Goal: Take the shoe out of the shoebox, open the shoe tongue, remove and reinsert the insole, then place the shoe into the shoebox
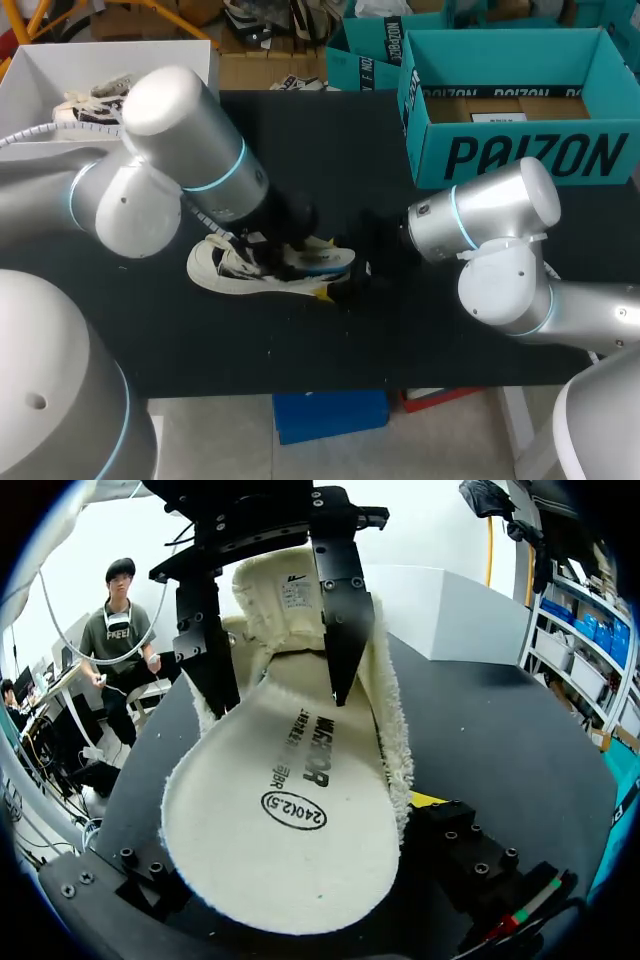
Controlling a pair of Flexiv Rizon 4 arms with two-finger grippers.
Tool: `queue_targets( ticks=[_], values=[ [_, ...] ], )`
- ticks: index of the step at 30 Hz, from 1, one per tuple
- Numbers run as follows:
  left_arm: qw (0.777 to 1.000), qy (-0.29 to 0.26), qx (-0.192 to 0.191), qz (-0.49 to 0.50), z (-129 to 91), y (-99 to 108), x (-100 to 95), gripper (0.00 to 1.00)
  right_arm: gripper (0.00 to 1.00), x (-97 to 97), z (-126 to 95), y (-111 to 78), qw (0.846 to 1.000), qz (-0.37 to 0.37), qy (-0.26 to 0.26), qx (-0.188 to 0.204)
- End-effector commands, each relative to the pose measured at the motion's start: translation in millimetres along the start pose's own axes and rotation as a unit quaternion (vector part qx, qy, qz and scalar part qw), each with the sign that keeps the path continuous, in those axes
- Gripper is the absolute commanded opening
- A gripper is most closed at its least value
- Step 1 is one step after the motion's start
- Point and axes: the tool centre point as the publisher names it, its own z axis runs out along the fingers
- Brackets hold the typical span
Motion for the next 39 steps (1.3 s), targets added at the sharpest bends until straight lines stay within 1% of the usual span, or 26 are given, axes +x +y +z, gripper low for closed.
queue_targets(
  ticks=[1, 8, 13, 15, 24, 26, 27, 28, 33, 39],
  values=[
    [1.000, -0.009, -0.002, 0.003, 8.1, -5.0, 2.1, 0.55, 0.00, -1.7, 0.6, -1.1, 1.000, 0.001, 0.000, -0.001],
    [0.999, -0.031, -0.009, 0.021, 15.0, -16.9, -2.5, 0.53, 0.00, -1.7, 0.6, -1.1, 1.000, 0.001, 0.000, -0.001],
    [0.999, -0.042, -0.008, 0.026, 17.2, -22.8, -8.6, 0.54, 0.00, -1.7, 0.6, -1.1, 1.000, 0.001, 0.000, -0.001],
    [0.999, -0.046, -0.009, 0.027, 17.3, -24.7, -10.4, 0.55, 0.00, -1.7, 0.6, -1.1, 1.000, 0.001, 0.000, -0.001],
    [0.998, -0.059, -0.011, 0.030, 18.7, -30.7, -18.0, 0.54, 0.00, -1.7, 0.6, -1.1, 1.000, 0.001, 0.000, -0.001],
    [0.998, -0.061, -0.010, 0.030, 18.4, -31.4, -18.9, 0.48, 0.00, -1.7, 0.6, -1.1, 1.000, 0.001, 0.000, -0.001],
    [0.998, -0.062, -0.010, 0.030, 18.2, -31.8, -19.3, 0.35, 0.00, -1.7, 0.6, -1.1, 1.000, 0.001, 0.000, -0.001],
    [0.998, -0.064, -0.011, 0.027, 17.5, -31.8, -19.8, 0.00, 0.00, -1.7, 0.6, -1.1, 1.000, 0.001, 0.000, -0.001],
    [0.998, -0.060, -0.003, 0.021, 4.4, -28.5, -16.7, 0.00, 0.00, -1.7, 0.6, -1.1, 1.000, 0.001, 0.000, -0.001],
    [0.998, -0.053, 0.011, 0.011, -24.1, -19.1, -4.2, 0.00, 0.00, -1.7, 0.6, -1.1, 1.000, 0.001, 0.000, -0.001]
  ],
)
